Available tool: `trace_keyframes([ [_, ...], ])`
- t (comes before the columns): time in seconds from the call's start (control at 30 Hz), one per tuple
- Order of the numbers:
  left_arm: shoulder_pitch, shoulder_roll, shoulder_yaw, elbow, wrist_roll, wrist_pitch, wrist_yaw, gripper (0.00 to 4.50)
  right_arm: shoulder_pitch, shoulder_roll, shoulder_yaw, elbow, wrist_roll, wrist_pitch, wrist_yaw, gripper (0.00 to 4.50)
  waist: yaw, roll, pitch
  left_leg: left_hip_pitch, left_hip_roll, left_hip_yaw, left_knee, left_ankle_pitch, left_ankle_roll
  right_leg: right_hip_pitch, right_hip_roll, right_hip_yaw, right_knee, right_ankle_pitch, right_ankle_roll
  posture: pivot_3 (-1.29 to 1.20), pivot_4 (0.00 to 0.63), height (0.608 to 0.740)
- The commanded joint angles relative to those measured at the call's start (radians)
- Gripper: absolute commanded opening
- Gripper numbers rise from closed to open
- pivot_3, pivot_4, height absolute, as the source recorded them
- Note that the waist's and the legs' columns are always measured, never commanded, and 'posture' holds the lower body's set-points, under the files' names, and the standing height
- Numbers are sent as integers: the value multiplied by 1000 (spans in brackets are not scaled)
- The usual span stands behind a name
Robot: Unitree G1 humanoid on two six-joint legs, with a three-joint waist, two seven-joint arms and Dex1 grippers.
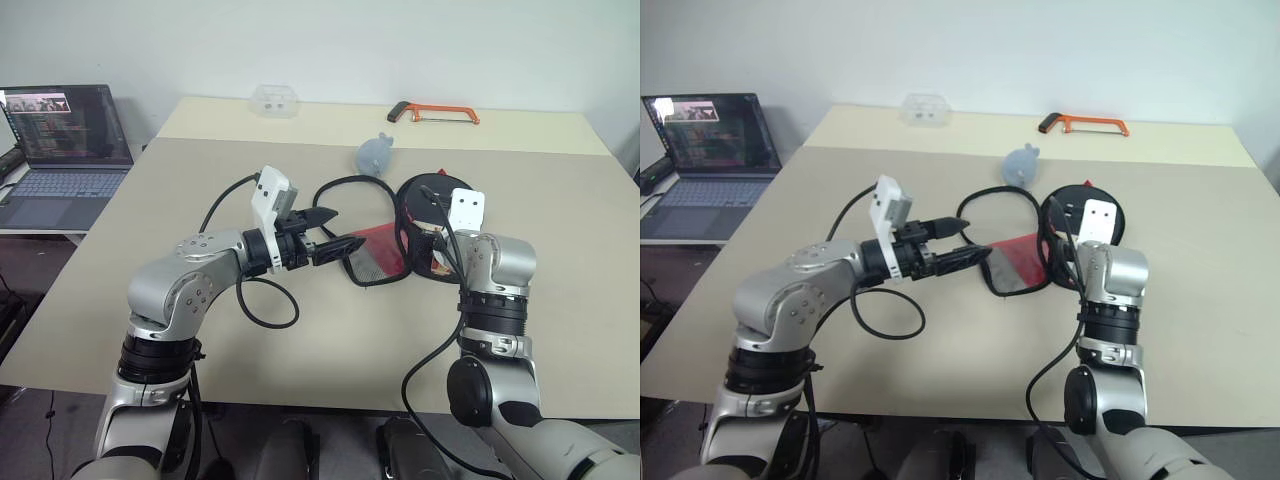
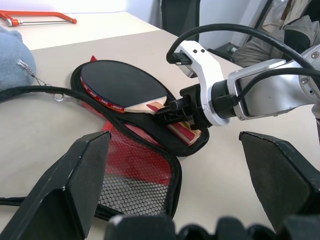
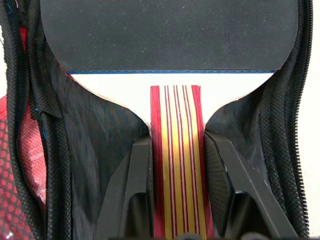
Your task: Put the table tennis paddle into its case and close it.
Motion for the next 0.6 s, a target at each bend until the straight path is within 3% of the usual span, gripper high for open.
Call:
trace_keyframes([
  [0.03, -7, 3, 13, -48, -15, -2, 3, 4500, 10, -5, 16, -4, 2, -27, 11, 1035, -1, 0, 0, 0, 0, 0, 0, 0, 0, 0, 0, 0, 0, 0, 0, 0, 150, 740],
  [0.4, -15, 0, 33, -20, -11, 7, 29, 4500, 15, -15, 17, -37, 6, 16, 22, 4468, -2, 0, 0, 1, 0, 0, 0, 0, 0, 1, 0, 0, 0, 0, 0, 0, 150, 740],
  [0.6, -14, 21, 32, 27, 15, -15, 26, 4500, 6, -38, 29, -96, 5, 65, 48, 4468, -2, 0, 0, 1, 0, 0, 0, 0, 0, 1, 0, 0, 0, 0, 0, 0, 150, 740],
])
